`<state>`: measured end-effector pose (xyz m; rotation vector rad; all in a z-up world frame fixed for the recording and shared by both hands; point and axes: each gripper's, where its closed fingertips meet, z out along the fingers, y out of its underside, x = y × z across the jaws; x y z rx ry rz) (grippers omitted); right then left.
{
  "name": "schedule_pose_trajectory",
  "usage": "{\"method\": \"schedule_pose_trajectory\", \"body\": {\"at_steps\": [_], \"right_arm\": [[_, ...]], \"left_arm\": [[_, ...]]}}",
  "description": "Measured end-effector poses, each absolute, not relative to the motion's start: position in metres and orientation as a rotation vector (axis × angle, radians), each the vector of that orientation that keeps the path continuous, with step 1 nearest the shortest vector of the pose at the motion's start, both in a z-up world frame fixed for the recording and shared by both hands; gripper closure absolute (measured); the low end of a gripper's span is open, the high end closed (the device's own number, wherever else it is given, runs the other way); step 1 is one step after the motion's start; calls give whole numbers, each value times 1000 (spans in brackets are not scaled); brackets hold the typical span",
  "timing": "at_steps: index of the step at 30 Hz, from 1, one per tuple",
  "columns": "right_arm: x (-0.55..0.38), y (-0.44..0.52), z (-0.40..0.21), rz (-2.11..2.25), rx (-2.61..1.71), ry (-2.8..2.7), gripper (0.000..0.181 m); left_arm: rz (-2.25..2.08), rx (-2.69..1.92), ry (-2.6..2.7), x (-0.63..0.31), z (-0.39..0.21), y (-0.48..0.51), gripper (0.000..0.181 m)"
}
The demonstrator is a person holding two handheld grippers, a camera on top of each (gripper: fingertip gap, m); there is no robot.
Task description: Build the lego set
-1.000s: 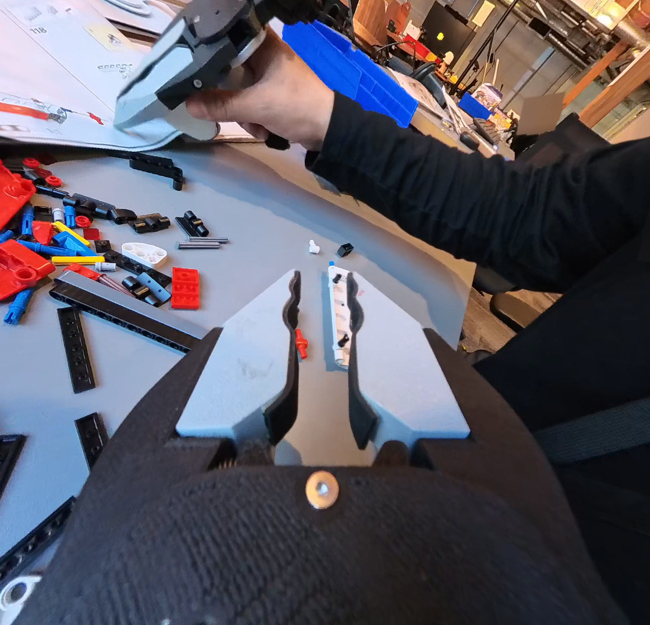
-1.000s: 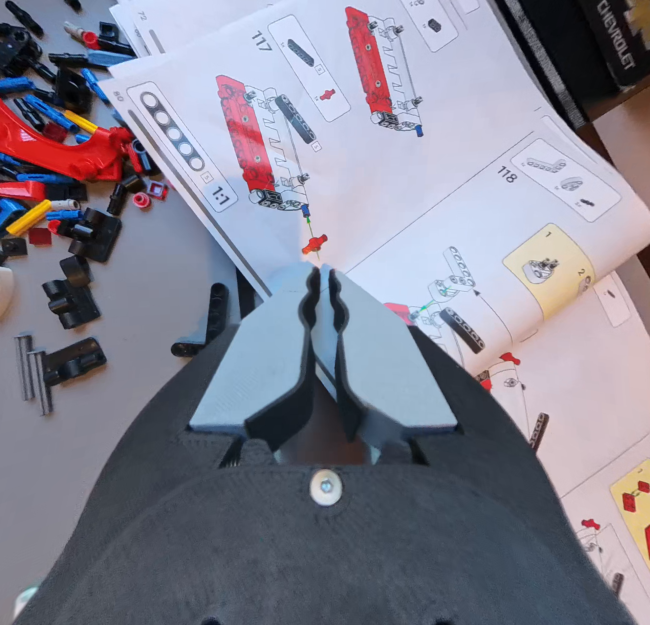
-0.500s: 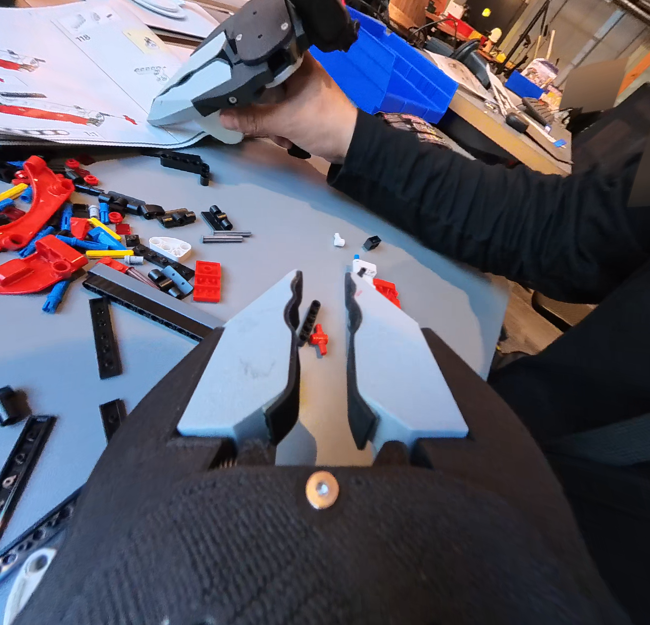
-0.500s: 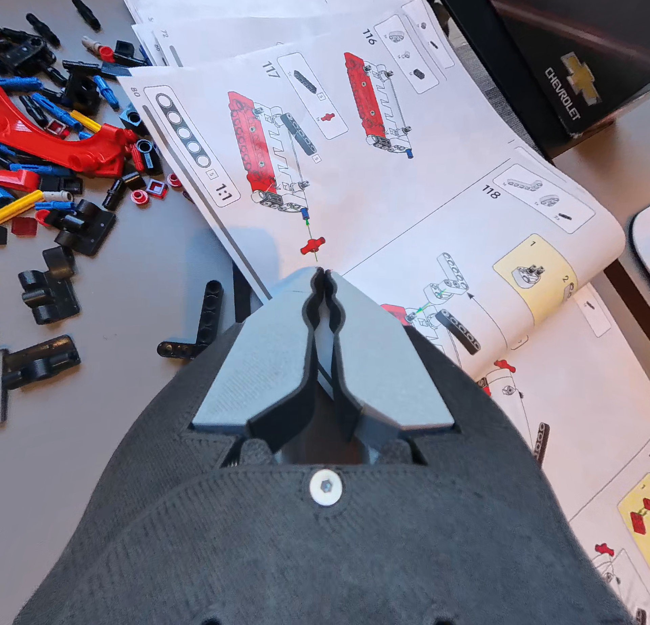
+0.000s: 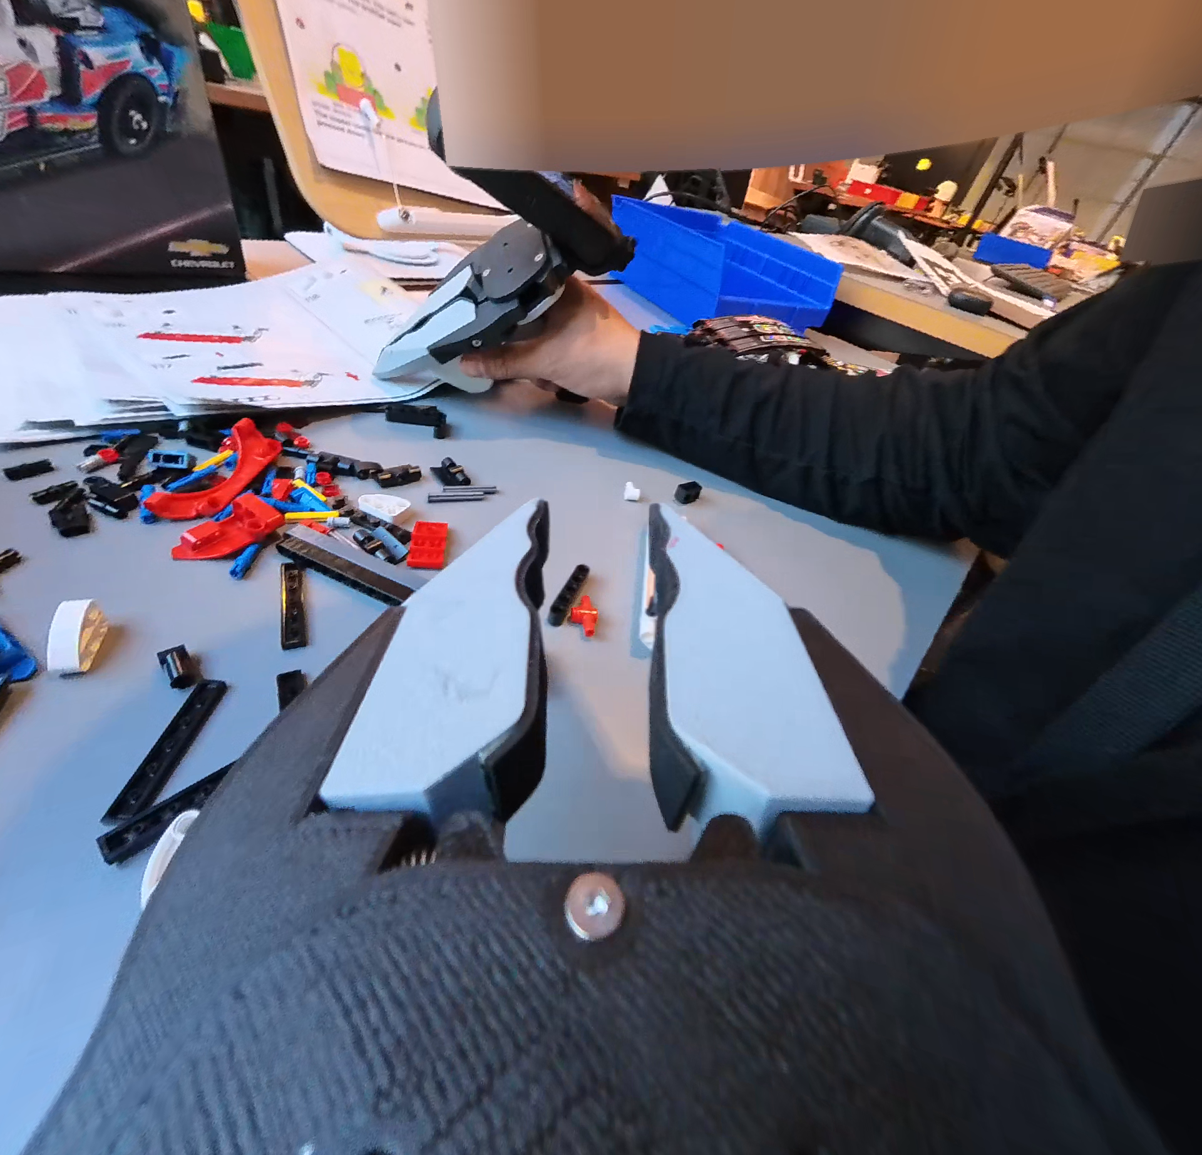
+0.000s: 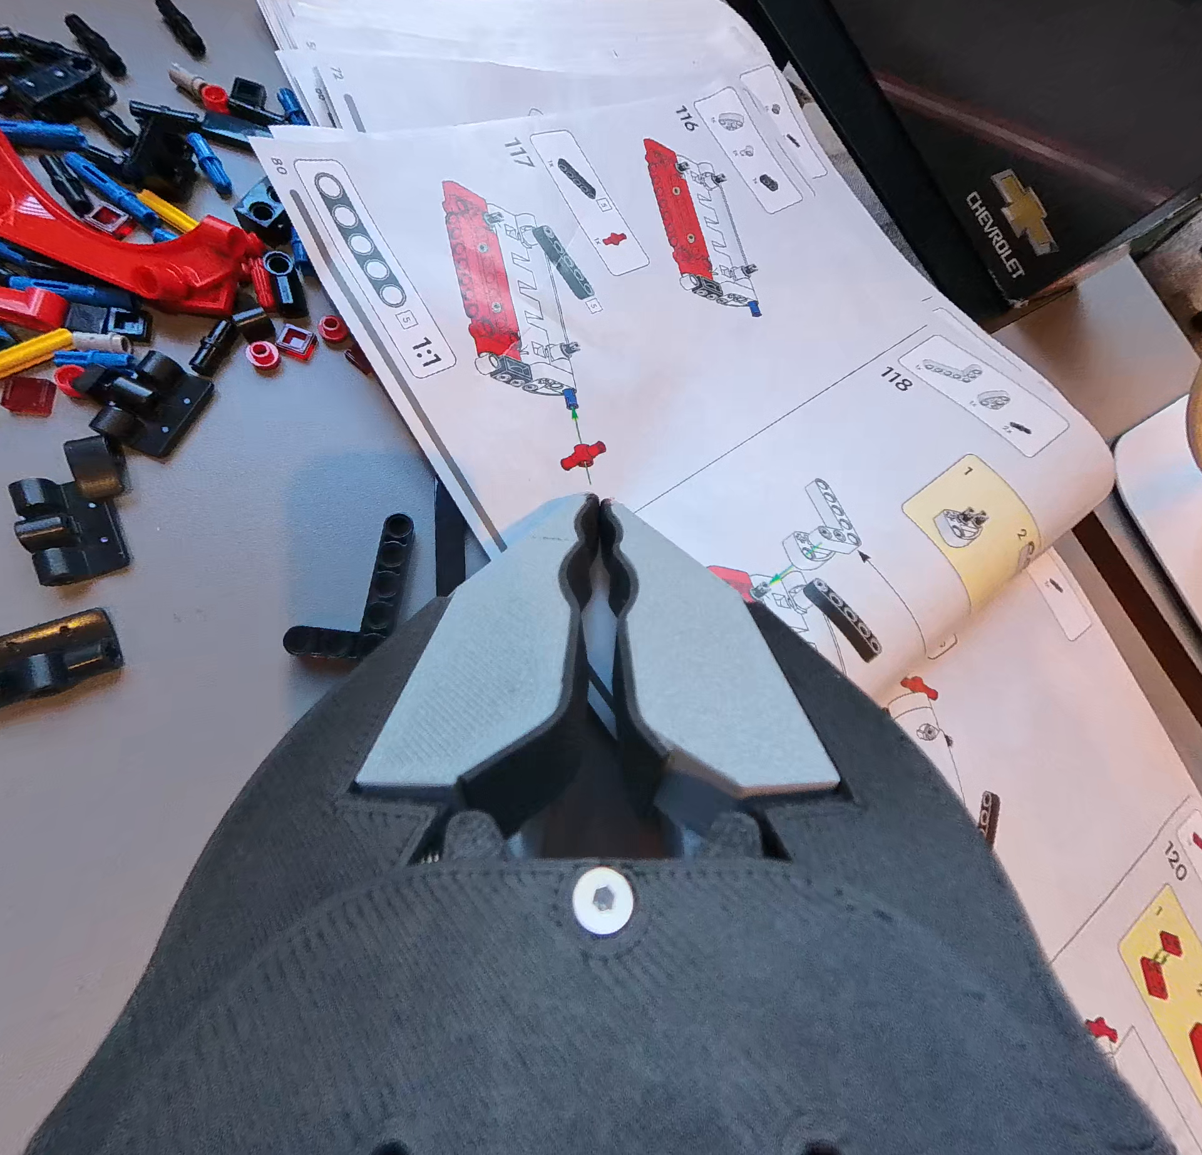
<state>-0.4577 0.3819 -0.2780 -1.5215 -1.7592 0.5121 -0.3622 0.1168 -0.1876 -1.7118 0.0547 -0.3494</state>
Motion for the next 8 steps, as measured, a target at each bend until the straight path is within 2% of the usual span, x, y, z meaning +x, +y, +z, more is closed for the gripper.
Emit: {"method": "schedule_pose_trajectory", "body": {"at_steps": [8], "right_arm": [[-458,382,-276,522,-1499,-1743,181]], "left_arm": [[-438,-1645,61,-361,-179,111,153]]}}
